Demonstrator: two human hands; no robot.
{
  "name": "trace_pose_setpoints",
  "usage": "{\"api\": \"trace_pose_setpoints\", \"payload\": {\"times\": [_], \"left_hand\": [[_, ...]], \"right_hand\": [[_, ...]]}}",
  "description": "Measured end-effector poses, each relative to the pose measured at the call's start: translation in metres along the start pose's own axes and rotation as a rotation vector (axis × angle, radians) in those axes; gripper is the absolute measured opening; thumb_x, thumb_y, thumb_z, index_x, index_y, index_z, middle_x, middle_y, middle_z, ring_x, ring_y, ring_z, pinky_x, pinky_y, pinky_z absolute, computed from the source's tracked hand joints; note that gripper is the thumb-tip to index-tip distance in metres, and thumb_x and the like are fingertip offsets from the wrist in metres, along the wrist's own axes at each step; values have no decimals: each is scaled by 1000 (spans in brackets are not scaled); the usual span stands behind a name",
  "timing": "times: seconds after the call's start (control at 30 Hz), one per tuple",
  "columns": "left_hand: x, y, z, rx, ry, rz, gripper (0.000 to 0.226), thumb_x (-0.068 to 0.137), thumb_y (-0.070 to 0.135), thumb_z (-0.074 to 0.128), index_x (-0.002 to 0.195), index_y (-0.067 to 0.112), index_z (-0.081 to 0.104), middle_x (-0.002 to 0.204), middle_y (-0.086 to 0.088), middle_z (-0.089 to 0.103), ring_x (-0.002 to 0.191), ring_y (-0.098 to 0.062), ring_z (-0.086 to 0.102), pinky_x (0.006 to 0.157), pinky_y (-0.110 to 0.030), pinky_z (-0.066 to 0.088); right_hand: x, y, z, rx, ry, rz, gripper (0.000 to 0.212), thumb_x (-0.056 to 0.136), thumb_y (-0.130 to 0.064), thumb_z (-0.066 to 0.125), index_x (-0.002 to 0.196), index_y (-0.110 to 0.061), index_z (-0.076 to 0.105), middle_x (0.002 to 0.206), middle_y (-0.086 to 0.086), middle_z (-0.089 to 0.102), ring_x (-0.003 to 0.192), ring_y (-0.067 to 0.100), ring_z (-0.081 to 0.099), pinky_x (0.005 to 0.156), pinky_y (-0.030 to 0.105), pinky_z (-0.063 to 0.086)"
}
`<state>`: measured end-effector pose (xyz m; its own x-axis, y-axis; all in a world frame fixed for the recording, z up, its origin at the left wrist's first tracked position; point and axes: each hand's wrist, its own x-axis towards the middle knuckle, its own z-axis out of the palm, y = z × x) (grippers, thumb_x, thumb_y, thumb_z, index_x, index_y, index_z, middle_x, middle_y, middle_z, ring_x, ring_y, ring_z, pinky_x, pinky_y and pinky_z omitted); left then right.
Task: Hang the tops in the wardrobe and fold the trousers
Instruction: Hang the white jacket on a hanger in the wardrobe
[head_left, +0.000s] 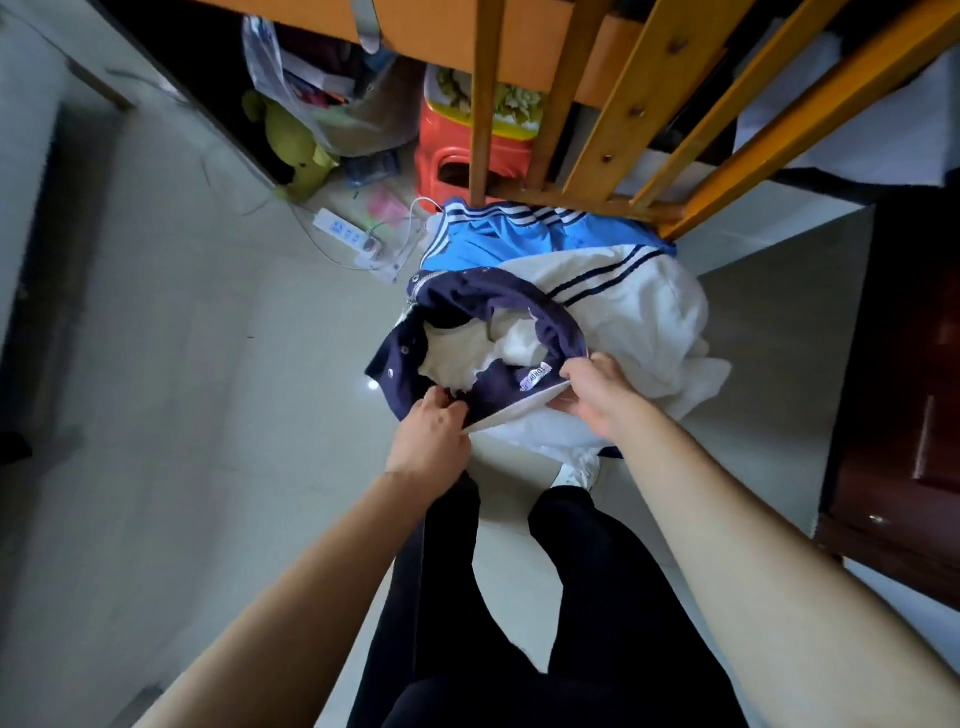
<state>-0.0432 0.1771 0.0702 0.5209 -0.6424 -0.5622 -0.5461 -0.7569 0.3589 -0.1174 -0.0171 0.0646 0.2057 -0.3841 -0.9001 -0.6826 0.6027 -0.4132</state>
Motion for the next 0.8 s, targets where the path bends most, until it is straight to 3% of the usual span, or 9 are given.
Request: {"api": "trace_pose_setpoints", "payload": {"times": [0.13, 0.3, 0.4, 0.5, 0.57, 0.63, 0.7, 0.77, 0.8], "left_hand": [[-11, -1, -36, 218, 105, 60, 21, 89, 20, 51, 107, 20, 61, 113, -2, 62, 111, -28, 50, 86, -37, 35], [-31, 16, -116, 44, 218, 13, 26, 83, 10, 51, 107, 17, 57, 103, -7, 68, 104, -32, 56, 85, -37, 37], [-47, 32, -176, -261, 200, -32, 29, 83, 10, 54, 112, 14, 52, 101, -12, 70, 92, -37, 62, 75, -38, 47], [-72, 38, -239, -827, 133, -12, 42, 69, 14, 59, 109, 9, 48, 104, -9, 67, 84, -26, 61, 71, -36, 49], [-89, 35, -277, -1059, 163, 37, 54, 64, 14, 60, 116, 11, 45, 114, -9, 60, 92, -19, 60, 72, -34, 51], [-108, 34, -315, -964, 285, 130, 69, 69, 15, 73, 130, 21, 39, 125, -4, 52, 112, -17, 56, 83, -28, 52], [-128, 35, -344, -646, 414, 187, 88, 72, 33, 84, 142, 32, 32, 138, -1, 40, 129, -17, 42, 102, -33, 44], [-150, 45, -363, -379, 500, 211, 87, 71, 56, 79, 144, 41, 34, 150, 0, 29, 140, -19, 27, 115, -38, 29], [-160, 53, -368, -314, 548, 220, 77, 76, 56, 76, 143, 38, 41, 152, -2, 30, 142, -21, 26, 116, -39, 28]], "right_hand": [[-60, -29, -10, 353, 37, -29, 29, 89, -2, 32, 86, -12, 60, 71, 7, 60, 65, 24, 58, 66, 33, 51], [-137, -110, -16, 459, 0, -206, 35, 98, -15, 35, 79, -13, 64, 67, 9, 67, 66, 27, 62, 63, 31, 53], [-187, -154, -9, 324, -90, -312, 33, 99, -21, 37, 83, -13, 65, 69, 9, 71, 71, 27, 64, 68, 32, 50], [-236, -190, -3, 71, -241, -443, 28, 96, -20, 38, 86, -12, 63, 87, 18, 68, 81, 33, 63, 77, 39, 47], [-270, -213, 4, -94, -343, -526, 22, 92, -20, 40, 83, -13, 59, 84, 18, 61, 81, 33, 56, 77, 41, 41], [-304, -230, 13, -206, -430, -607, 16, 85, -20, 44, 73, -16, 53, 71, 13, 51, 67, 28, 48, 68, 37, 36], [-334, -242, 23, -263, -525, -664, 21, 80, -19, 46, 61, -26, 39, 59, 4, 41, 54, 21, 39, 58, 32, 30], [-361, -246, 29, -313, -630, -715, 25, 77, -20, 47, 68, -27, 25, 63, 3, 31, 59, 21, 30, 60, 35, 26], [-372, -246, 29, -327, -676, -747, 26, 76, -20, 48, 72, -26, 23, 67, 7, 28, 64, 25, 27, 64, 39, 26]]}}
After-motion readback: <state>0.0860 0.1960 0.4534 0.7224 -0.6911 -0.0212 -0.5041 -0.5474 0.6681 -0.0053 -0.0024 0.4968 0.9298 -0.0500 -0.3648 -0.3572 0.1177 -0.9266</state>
